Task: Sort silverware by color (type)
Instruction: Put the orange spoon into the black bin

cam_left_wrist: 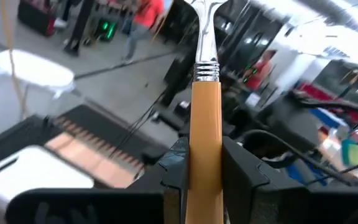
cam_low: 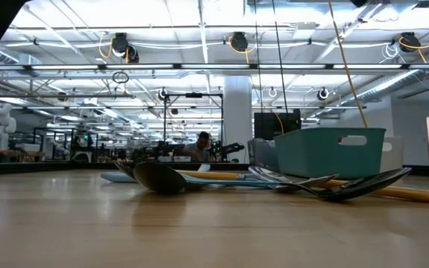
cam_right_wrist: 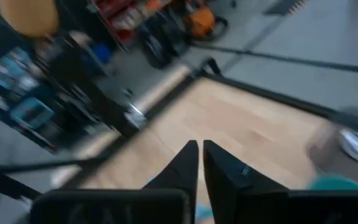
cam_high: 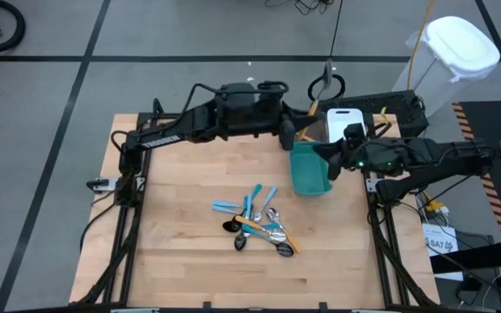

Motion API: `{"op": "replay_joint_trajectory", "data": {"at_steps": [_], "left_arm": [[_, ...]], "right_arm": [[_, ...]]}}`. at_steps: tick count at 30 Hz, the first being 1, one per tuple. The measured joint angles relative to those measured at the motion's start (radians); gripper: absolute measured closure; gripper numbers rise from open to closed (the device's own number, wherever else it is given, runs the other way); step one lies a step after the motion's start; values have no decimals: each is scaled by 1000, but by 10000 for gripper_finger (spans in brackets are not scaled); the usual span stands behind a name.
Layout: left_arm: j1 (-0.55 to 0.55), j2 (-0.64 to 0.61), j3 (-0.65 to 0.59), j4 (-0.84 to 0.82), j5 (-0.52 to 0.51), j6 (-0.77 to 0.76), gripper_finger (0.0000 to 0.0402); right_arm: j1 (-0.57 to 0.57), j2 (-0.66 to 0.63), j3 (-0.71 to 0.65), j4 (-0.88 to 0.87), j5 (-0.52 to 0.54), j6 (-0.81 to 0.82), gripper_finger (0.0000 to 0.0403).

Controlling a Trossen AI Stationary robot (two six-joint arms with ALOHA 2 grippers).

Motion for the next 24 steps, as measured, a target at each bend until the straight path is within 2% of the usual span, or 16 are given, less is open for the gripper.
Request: {"op": "replay_joint_trajectory", "data": {"at_steps": [5,10,13,19,24], "left_arm": [[-9,0,0,69,18,-7,339],[-17,7,0,92,18,-8,339],[-19,7,-1,94,19,-1,339],[-20,7,-1,96,19,9,339],[-20,19,0,112,27,-1,339]], "right_arm": [[-1,-20,-3,157,-39,-58,331],[0,-24,-4,201,-49,-39,282],[0,-24,-4,256,-100,-33,261],[0,-22,-4,366,-173,-59,238],[0,-22,-4,380,-174,-88,233]]}}
